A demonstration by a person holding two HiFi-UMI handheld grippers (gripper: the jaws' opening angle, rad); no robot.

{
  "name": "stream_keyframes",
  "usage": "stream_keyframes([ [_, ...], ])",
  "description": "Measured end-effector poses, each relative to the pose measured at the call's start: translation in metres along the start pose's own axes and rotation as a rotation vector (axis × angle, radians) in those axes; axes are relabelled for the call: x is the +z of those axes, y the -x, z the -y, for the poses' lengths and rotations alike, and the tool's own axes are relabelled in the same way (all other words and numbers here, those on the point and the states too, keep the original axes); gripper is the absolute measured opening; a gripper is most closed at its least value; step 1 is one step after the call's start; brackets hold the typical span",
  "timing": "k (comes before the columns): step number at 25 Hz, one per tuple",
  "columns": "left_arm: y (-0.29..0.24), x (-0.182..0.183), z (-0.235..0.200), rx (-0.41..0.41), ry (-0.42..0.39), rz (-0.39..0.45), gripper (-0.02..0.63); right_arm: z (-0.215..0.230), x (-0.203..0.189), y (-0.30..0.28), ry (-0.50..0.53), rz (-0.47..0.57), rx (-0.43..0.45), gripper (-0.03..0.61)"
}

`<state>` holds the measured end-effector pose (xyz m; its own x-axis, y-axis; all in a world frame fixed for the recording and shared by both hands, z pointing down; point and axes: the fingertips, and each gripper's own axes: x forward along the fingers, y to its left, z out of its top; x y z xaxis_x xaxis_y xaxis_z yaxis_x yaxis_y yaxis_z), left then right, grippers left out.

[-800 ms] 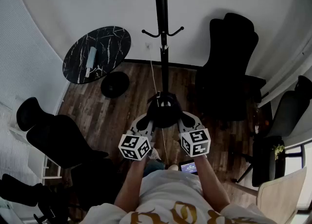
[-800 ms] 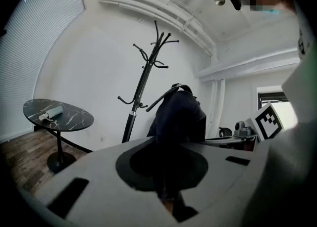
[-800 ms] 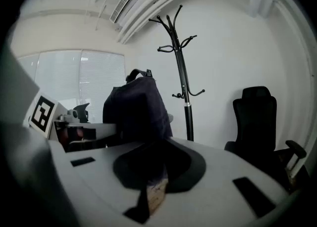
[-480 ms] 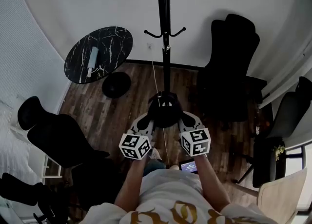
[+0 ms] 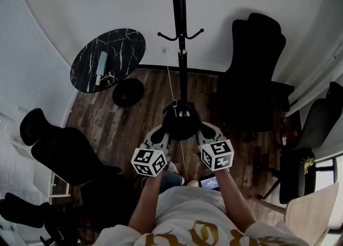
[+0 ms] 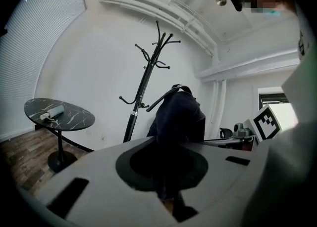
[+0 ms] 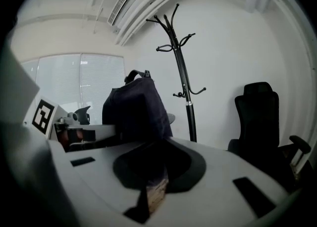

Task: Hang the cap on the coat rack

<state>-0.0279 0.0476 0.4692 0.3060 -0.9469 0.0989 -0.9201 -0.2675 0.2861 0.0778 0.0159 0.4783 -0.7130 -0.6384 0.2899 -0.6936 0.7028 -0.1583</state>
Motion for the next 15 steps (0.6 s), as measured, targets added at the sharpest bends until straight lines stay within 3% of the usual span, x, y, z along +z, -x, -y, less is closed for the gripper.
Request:
stream_keyframes([
  [8,-0.014,-0.004,-0.027,0.025,0.041,0.005,0.026,0.004,0.007,-0.030,0.009,0.002,0.006,0.023],
  [15,-0.066,0.012,-0.069,0.009,0.050,-0.005,0.026,0.026,0.021,-0.083,0.007,-0.018,-0.022,0.023],
])
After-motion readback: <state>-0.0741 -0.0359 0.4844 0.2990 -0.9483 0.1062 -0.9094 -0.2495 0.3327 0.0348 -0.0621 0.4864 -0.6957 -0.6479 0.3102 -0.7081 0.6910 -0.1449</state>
